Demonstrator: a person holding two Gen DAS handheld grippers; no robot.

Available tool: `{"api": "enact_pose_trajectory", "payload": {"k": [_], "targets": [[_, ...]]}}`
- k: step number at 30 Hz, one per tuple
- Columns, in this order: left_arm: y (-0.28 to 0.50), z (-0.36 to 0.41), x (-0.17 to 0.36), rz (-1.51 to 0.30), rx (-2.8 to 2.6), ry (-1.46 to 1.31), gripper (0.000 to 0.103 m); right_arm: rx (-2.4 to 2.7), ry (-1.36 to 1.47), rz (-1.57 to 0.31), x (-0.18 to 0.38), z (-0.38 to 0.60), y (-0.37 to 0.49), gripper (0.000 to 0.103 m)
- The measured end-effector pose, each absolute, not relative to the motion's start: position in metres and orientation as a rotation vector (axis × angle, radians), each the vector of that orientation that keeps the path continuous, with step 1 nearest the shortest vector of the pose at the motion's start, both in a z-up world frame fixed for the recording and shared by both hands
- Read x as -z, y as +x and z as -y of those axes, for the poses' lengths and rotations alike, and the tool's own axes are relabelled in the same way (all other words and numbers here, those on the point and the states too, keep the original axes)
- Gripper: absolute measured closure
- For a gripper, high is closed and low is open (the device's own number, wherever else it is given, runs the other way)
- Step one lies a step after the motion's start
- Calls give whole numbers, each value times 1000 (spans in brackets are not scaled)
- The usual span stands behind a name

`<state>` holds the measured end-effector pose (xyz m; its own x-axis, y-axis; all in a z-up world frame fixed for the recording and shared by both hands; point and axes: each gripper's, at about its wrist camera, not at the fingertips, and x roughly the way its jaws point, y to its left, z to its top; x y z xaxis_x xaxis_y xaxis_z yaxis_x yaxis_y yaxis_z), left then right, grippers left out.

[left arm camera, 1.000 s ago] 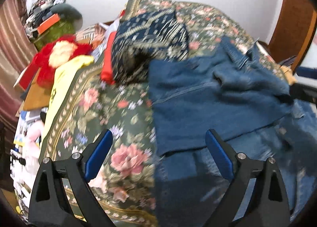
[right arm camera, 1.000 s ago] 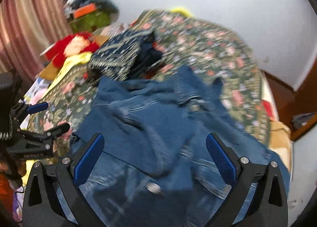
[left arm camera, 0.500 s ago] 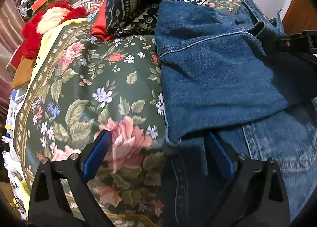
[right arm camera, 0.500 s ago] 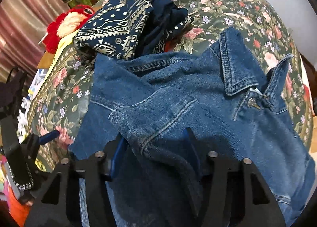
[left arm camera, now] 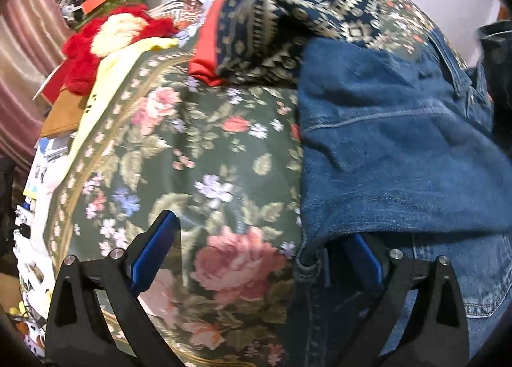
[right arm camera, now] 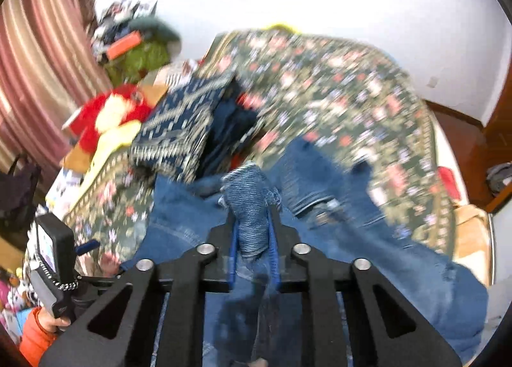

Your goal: Fold large clothes

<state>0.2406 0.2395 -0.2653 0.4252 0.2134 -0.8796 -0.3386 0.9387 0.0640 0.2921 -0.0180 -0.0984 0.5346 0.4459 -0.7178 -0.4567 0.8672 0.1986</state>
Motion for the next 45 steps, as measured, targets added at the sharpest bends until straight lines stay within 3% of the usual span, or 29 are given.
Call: {"api": "enact_pose_trajectory", "payload": {"k": [7, 19, 27, 34, 39, 45], "targets": [[225, -242, 255, -1073, -377, -149, 3, -441, 113, -821, 89, 86, 281, 90], [218, -217, 280, -1173, -328, -71, 3, -347, 246, -1042, 170, 155, 259, 90], [193, -198, 258, -1131, -277, -64, 3, -296, 321, -1124, 205, 182, 242, 88], [189, -171, 210, -1023, -221, -29, 3, -236, 271, -1094, 192, 197, 233, 70], [202, -144, 167, -915, -157, -19, 3, -203, 311, -1033, 169, 227, 229, 68], [226, -99, 123, -792, -72, 19, 3, -117, 356, -905, 135, 277, 217, 52]]}}
